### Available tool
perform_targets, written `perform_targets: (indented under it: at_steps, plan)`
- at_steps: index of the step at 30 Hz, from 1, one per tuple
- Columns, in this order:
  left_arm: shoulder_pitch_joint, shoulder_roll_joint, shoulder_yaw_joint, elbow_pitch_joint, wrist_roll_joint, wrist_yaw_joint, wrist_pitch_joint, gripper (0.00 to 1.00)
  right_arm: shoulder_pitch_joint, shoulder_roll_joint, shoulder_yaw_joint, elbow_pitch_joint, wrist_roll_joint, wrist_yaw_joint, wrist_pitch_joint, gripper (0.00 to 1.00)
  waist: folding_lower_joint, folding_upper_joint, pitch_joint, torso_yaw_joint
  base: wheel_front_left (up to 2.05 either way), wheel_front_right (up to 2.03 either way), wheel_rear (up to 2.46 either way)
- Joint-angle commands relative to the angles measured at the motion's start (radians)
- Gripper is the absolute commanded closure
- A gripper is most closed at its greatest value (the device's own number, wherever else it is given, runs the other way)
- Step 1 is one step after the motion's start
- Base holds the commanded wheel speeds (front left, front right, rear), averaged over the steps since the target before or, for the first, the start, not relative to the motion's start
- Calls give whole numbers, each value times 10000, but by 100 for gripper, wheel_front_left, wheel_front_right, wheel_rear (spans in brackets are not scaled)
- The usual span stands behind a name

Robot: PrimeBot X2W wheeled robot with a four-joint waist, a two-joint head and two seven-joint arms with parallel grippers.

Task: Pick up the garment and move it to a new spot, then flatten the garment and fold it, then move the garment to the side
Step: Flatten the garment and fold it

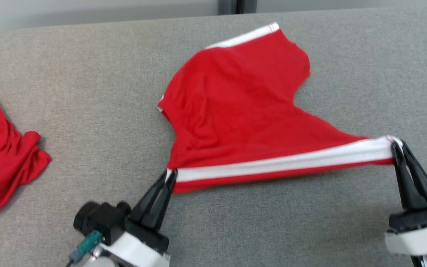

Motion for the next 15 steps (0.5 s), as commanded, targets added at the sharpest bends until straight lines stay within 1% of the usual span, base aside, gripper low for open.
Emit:
perform_targets:
  at_steps: [1, 4, 6, 10, 12, 15]
  plan:
    - [252, 92, 50, 16, 27, -9, -38, 100, 239, 6, -192, -133, -59, -8, -9, 100, 1, 0, -155, 52, 0, 0, 0]
    - [668, 95, -14, 173, -132, 44, 42, 100, 854, 145, -562, -460, -152, -19, -11, 100, 1, 0, -243, 47, 0, 0, 0]
    - [676, -113, 5, 228, -326, 150, 192, 100, 813, 258, -779, -476, -205, -31, -11, 100, 1, 0, -216, 52, 0, 0, 0]
    - [-281, -738, -19, 580, -803, 244, 781, 100, -465, 161, -788, 472, -579, -30, -9, 100, 1, 0, 163, 253, 0, 0, 0]
    - [-868, -986, -46, 826, -1014, 246, 1047, 100, -1256, 14, -619, 1253, -662, -28, -11, 100, 1, 0, 368, 393, 0, 0, 0]
    - [-1795, -1234, -25, 1292, -1295, 446, 1410, 100, -2673, -159, -247, 2473, -715, -27, -11, 100, 1, 0, 699, 577, 0, 0, 0]
